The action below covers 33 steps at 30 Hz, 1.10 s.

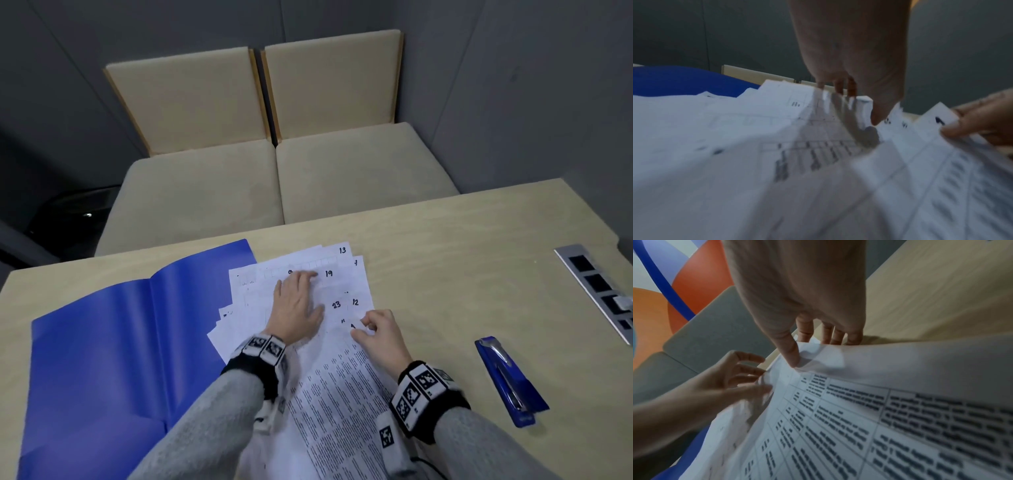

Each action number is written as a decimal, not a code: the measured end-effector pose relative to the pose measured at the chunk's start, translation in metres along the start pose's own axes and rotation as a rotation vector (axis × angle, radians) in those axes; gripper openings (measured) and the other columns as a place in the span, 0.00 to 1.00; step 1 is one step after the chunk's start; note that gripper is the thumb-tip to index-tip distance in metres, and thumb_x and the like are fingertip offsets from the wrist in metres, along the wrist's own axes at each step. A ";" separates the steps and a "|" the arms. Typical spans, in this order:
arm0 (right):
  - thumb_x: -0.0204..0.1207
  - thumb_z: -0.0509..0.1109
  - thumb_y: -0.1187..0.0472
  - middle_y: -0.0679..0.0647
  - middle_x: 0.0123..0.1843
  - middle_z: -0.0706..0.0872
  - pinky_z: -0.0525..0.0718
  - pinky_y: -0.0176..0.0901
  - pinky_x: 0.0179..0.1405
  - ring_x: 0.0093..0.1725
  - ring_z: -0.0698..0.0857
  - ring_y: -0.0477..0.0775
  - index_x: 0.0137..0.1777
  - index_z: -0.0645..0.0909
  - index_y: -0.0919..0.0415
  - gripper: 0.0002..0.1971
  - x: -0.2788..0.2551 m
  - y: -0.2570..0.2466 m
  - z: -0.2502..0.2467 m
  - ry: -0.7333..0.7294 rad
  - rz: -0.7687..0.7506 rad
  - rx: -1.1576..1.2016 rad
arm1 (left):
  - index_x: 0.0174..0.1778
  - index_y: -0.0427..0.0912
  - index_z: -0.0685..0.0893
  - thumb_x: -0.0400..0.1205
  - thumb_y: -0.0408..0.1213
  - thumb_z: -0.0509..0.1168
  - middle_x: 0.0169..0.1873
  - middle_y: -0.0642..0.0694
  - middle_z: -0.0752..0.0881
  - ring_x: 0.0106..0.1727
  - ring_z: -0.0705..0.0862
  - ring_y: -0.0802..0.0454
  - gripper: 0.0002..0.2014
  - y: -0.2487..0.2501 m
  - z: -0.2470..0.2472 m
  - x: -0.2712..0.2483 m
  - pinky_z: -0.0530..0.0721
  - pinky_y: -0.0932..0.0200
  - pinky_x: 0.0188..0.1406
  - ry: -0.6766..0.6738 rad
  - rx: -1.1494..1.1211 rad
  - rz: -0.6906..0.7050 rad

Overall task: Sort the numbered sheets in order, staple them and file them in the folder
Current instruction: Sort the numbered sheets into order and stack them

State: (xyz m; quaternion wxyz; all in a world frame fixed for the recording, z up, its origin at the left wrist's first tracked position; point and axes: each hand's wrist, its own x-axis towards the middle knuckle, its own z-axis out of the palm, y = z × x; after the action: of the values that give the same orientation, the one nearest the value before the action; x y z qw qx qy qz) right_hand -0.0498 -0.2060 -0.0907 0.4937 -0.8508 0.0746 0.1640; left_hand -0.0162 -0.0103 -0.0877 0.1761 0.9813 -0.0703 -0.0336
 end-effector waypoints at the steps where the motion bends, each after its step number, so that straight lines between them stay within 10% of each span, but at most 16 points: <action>1: 0.71 0.75 0.64 0.50 0.52 0.72 0.77 0.46 0.61 0.54 0.77 0.54 0.36 0.73 0.51 0.12 -0.001 0.001 0.002 0.010 0.013 0.021 | 0.79 0.46 0.57 0.76 0.49 0.62 0.75 0.46 0.65 0.77 0.63 0.44 0.36 0.000 -0.004 0.011 0.56 0.34 0.78 -0.053 -0.009 -0.049; 4: 0.72 0.74 0.63 0.50 0.53 0.72 0.76 0.47 0.62 0.56 0.77 0.55 0.35 0.74 0.53 0.10 0.000 0.001 0.001 0.025 0.008 0.037 | 0.83 0.46 0.49 0.74 0.43 0.66 0.78 0.44 0.62 0.83 0.52 0.43 0.44 0.005 -0.016 0.037 0.40 0.33 0.79 -0.223 -0.042 -0.068; 8: 0.69 0.75 0.62 0.47 0.65 0.74 0.71 0.49 0.69 0.67 0.73 0.52 0.33 0.75 0.53 0.11 0.011 0.002 -0.009 0.035 -0.051 0.001 | 0.67 0.48 0.77 0.74 0.29 0.63 0.58 0.45 0.77 0.67 0.72 0.42 0.24 0.009 -0.020 0.034 0.48 0.38 0.80 -0.071 -0.090 0.025; 11: 0.69 0.76 0.63 0.50 0.69 0.75 0.69 0.49 0.70 0.69 0.71 0.53 0.31 0.73 0.49 0.15 0.021 -0.011 -0.011 -0.054 -0.100 -0.047 | 0.59 0.50 0.82 0.76 0.26 0.62 0.63 0.43 0.77 0.71 0.72 0.41 0.19 0.005 -0.009 0.013 0.50 0.35 0.80 0.075 -0.104 0.102; 15: 0.68 0.76 0.63 0.50 0.57 0.78 0.72 0.44 0.63 0.64 0.76 0.55 0.31 0.72 0.47 0.16 0.024 -0.019 -0.002 -0.082 -0.124 -0.036 | 0.65 0.55 0.82 0.78 0.29 0.63 0.74 0.41 0.73 0.80 0.64 0.39 0.22 0.005 -0.001 -0.007 0.53 0.32 0.79 0.115 -0.114 0.181; 27: 0.75 0.70 0.58 0.39 0.46 0.72 0.70 0.29 0.43 0.49 0.77 0.44 0.35 0.73 0.53 0.10 -0.017 -0.004 0.012 -0.038 -0.259 -0.120 | 0.52 0.43 0.78 0.73 0.28 0.57 0.48 0.49 0.79 0.57 0.77 0.49 0.13 -0.003 -0.001 -0.020 0.59 0.39 0.79 0.122 -0.208 0.066; 33: 0.76 0.69 0.57 0.42 0.46 0.70 0.68 0.39 0.42 0.45 0.76 0.48 0.38 0.75 0.53 0.08 -0.021 -0.005 0.018 -0.057 -0.326 -0.254 | 0.62 0.39 0.74 0.69 0.56 0.47 0.77 0.43 0.68 0.78 0.65 0.47 0.32 -0.006 -0.006 -0.009 0.51 0.43 0.81 -0.106 -0.270 -0.118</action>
State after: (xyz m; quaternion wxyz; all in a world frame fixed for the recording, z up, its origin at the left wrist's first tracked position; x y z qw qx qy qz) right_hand -0.0717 -0.1891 -0.0875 0.4042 -0.9021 -0.0991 0.1139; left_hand -0.0234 -0.0016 -0.0840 0.3002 0.9480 -0.0167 -0.1048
